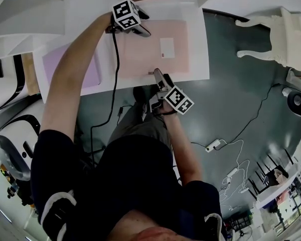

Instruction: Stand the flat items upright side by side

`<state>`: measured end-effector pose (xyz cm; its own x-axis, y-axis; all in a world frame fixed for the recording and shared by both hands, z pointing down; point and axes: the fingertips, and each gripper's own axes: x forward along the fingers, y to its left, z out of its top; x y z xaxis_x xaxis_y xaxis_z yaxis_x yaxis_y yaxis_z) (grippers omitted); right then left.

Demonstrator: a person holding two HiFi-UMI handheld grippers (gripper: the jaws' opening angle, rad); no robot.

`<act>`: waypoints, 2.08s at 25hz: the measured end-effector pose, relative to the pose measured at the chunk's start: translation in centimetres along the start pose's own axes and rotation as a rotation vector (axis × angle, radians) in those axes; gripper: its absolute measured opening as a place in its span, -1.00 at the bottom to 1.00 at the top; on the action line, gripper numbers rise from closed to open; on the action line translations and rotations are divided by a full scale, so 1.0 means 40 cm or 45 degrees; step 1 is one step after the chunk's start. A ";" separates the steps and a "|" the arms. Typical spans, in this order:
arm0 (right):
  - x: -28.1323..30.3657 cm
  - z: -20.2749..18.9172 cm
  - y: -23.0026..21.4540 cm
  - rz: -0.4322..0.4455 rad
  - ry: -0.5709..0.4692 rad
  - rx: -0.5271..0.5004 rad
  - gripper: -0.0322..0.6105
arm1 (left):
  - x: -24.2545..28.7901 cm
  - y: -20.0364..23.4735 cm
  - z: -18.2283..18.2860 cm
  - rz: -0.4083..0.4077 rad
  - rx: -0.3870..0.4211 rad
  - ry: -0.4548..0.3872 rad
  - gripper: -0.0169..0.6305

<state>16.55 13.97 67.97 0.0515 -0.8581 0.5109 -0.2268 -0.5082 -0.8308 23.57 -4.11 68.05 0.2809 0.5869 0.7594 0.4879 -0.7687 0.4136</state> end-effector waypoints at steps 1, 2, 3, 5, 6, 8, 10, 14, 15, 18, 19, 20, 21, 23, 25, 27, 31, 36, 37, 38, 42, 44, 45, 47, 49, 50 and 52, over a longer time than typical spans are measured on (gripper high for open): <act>0.003 0.002 0.001 0.003 -0.003 0.001 0.16 | 0.003 0.001 0.000 -0.014 0.001 0.014 0.30; 0.005 0.003 0.001 0.006 -0.008 0.005 0.16 | 0.006 0.003 0.000 -0.025 0.005 0.027 0.30; 0.006 0.005 0.002 0.010 -0.015 0.014 0.15 | 0.009 0.005 0.000 -0.035 0.007 0.038 0.30; 0.007 0.006 0.004 0.020 -0.028 0.036 0.15 | 0.014 0.001 0.002 -0.067 -0.005 0.049 0.25; 0.007 0.006 0.005 0.024 -0.033 0.046 0.15 | 0.015 -0.004 0.003 -0.090 -0.017 0.051 0.22; 0.006 0.006 0.007 0.033 -0.038 0.065 0.15 | 0.020 -0.012 0.000 -0.130 -0.042 0.056 0.15; 0.005 0.005 0.008 0.038 -0.038 0.077 0.15 | 0.025 -0.013 -0.005 -0.152 -0.055 0.057 0.15; 0.004 0.013 0.007 0.054 -0.059 0.091 0.16 | 0.027 -0.007 -0.008 -0.165 -0.066 0.054 0.16; 0.001 0.014 0.006 0.058 -0.065 0.101 0.16 | 0.027 -0.007 -0.008 -0.165 -0.061 0.059 0.16; -0.015 0.017 -0.001 0.070 -0.080 0.181 0.17 | 0.026 -0.008 -0.011 -0.181 -0.052 0.064 0.15; -0.019 0.017 -0.005 0.071 -0.087 0.199 0.17 | 0.025 -0.008 -0.011 -0.186 -0.053 0.062 0.15; -0.019 0.017 -0.008 0.070 -0.090 0.195 0.14 | 0.024 -0.007 -0.011 -0.189 -0.053 0.061 0.15; -0.016 0.019 -0.009 0.066 -0.094 0.180 0.10 | 0.024 -0.007 -0.011 -0.191 -0.051 0.063 0.15; -0.005 0.028 -0.007 0.055 -0.109 0.188 0.13 | 0.026 -0.008 -0.011 -0.191 -0.044 0.074 0.15; 0.001 0.034 -0.006 0.040 -0.128 0.210 0.12 | 0.025 -0.008 -0.012 -0.188 -0.040 0.086 0.15; 0.001 0.037 -0.009 0.026 -0.146 0.221 0.08 | 0.025 -0.009 -0.012 -0.185 -0.037 0.094 0.14; -0.001 0.051 -0.021 0.009 -0.174 0.253 -0.01 | 0.024 -0.010 -0.007 -0.187 -0.060 0.055 0.12; -0.001 0.065 -0.029 0.061 -0.088 0.198 -0.06 | 0.012 0.009 -0.020 -0.218 -0.149 0.045 0.00; 0.000 0.064 -0.029 0.067 -0.057 0.187 -0.07 | 0.006 0.009 -0.023 -0.236 -0.173 0.064 -0.03; 0.001 0.063 -0.031 0.065 -0.036 0.180 -0.11 | -0.001 0.006 -0.024 -0.258 -0.199 0.078 -0.07; 0.002 0.063 -0.041 0.017 -0.023 0.175 -0.22 | -0.012 -0.001 -0.033 -0.297 -0.287 0.112 -0.12; 0.004 0.063 -0.043 -0.007 -0.020 0.177 -0.24 | -0.010 -0.001 -0.039 -0.293 -0.281 0.128 -0.13; 0.005 0.064 -0.042 -0.013 -0.019 0.187 -0.24 | -0.009 -0.001 -0.039 -0.289 -0.276 0.129 -0.13; 0.007 0.065 -0.043 -0.012 -0.016 0.207 -0.25 | -0.009 0.000 -0.040 -0.283 -0.278 0.126 -0.13; 0.009 0.064 -0.045 -0.010 -0.009 0.204 -0.26 | -0.008 0.002 -0.042 -0.273 -0.280 0.118 -0.14; 0.010 0.064 -0.043 -0.008 -0.007 0.188 -0.26 | -0.009 0.003 -0.042 -0.265 -0.276 0.109 -0.15; 0.006 0.060 -0.040 0.003 -0.003 0.133 -0.25 | -0.020 0.002 -0.031 -0.251 -0.263 0.055 -0.16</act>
<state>19.25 14.38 68.89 0.0537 -0.8594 0.5085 -0.1241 -0.5111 -0.8505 22.37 -4.96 68.08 0.1594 0.7222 0.6731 0.3498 -0.6789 0.6455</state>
